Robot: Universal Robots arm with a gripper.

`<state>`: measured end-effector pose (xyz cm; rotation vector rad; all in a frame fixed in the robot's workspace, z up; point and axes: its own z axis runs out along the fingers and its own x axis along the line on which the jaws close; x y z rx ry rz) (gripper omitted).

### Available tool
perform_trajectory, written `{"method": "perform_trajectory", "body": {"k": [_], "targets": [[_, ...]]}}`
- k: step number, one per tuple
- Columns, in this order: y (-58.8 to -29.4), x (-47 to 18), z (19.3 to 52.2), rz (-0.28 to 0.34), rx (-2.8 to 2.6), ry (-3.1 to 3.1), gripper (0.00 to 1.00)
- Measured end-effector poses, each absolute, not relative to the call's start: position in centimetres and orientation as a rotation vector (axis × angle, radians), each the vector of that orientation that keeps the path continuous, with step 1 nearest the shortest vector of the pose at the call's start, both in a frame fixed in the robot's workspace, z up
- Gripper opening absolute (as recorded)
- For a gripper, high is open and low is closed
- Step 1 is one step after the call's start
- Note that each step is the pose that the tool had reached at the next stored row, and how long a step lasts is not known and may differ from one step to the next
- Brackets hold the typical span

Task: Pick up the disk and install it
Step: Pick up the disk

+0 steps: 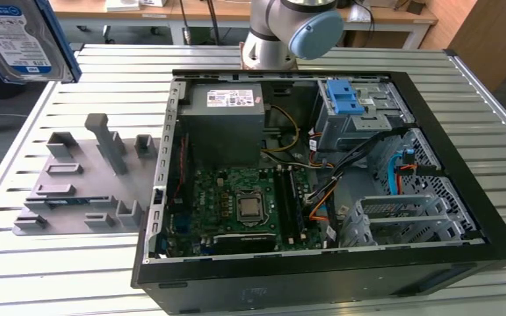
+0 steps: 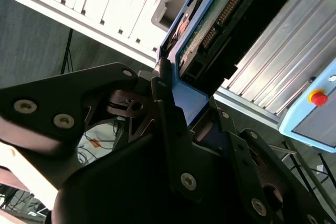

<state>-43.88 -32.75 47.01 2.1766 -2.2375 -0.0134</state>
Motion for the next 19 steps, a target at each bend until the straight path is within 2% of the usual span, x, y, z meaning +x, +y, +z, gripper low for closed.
{"method": "perform_trajectory", "body": {"k": [14, 19], "targets": [[-32.8, -43.9, 49.7, -0.018, 2.179, -2.24, 0.36], [-33.1, -43.9, 50.0, -0.08, 2.205, -2.265, 0.36]]}}
